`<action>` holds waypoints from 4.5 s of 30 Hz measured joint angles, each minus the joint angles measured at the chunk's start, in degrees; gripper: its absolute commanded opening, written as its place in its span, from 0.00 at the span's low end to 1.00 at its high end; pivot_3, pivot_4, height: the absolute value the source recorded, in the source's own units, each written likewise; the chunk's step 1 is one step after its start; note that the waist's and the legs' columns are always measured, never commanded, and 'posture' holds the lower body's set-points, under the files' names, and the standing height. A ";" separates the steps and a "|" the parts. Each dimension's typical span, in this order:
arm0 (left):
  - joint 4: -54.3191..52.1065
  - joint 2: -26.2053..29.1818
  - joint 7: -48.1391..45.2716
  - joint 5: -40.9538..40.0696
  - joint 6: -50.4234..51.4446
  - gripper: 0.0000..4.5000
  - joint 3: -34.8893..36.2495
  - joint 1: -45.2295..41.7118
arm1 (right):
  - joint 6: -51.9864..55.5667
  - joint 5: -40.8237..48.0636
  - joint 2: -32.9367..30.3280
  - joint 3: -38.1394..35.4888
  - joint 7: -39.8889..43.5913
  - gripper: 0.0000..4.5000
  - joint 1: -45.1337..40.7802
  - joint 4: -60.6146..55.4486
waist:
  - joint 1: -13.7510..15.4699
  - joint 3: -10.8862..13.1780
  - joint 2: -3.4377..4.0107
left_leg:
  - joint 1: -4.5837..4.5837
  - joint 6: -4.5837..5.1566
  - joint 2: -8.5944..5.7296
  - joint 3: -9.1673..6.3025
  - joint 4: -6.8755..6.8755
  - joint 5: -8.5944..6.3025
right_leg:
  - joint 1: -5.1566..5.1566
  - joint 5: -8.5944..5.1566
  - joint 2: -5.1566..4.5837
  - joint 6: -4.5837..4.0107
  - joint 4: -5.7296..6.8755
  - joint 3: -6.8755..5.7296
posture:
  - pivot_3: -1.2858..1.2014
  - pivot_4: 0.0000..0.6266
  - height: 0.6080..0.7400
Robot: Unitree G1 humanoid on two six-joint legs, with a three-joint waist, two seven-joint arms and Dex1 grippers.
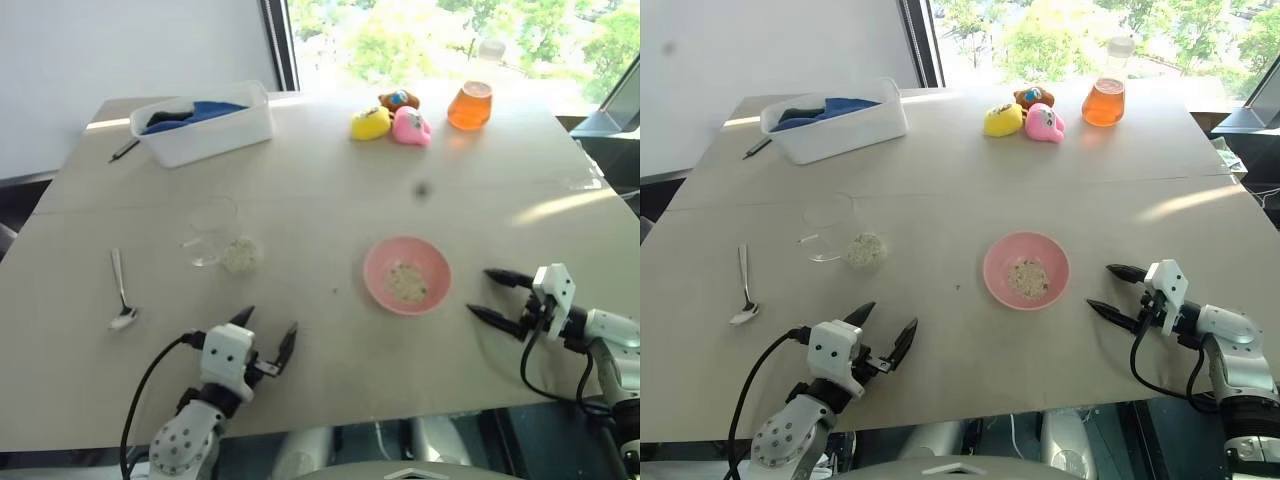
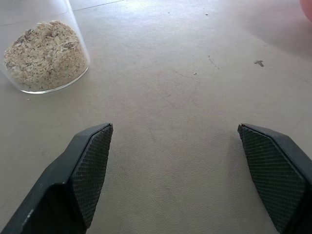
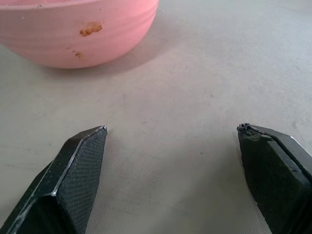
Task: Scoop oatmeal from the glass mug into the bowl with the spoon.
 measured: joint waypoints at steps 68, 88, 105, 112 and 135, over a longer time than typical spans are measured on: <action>9.77 15.98 15.61 -25.29 41.66 0.96 39.50 -18.05 | 37.81 28.88 -4.96 4.15 -1.33 0.96 -14.88 -42.95 | -0.02 0.15 -0.16 | -0.35 -0.06 -0.02 -0.29 0.01 0.03 | -0.32 0.01 0.02 -0.01 0.00 -0.29 | 0.52 0.24 1.00; 21.84 20.10 11.71 -22.48 47.62 0.48 33.82 -29.74 | 37.54 28.24 -3.28 4.56 -3.44 1.00 -13.55 -42.92 | -0.13 0.01 0.08 | -0.27 -0.20 -0.03 -0.19 0.01 0.11 | -0.51 0.00 -0.20 -0.02 0.49 -0.08 | 0.52 0.24 1.00; 14.49 9.93 12.65 -22.10 40.97 0.01 40.94 -20.17 | 37.56 27.67 -2.78 4.62 -3.65 1.00 -14.78 -42.62 | -1.69 -0.19 0.41 | -0.02 -0.19 0.00 0.24 -0.22 0.10 | -0.57 0.00 -0.19 -0.02 0.56 0.42 | 0.52 0.24 1.00; 6.43 0.26 4.50 -27.71 30.90 0.01 43.50 -8.82 | 37.64 27.47 -2.27 4.93 -3.50 1.00 -15.28 -41.05 | -1.34 -0.11 0.14 | -0.18 -0.17 0.04 0.18 -0.35 0.08 | -0.57 0.00 -0.22 -0.02 0.23 0.43 | 0.52 0.24 1.00; -10.22 3.79 -16.24 -10.09 5.36 0.01 12.68 0.65 | 46.57 23.33 1.43 9.07 -14.76 1.00 -15.38 -40.38 | -0.03 -0.01 -0.21 | -0.55 -0.14 -0.03 -0.20 -0.46 0.08 | -0.59 0.02 -0.04 -0.03 -0.20 -0.17 | 0.52 0.24 1.00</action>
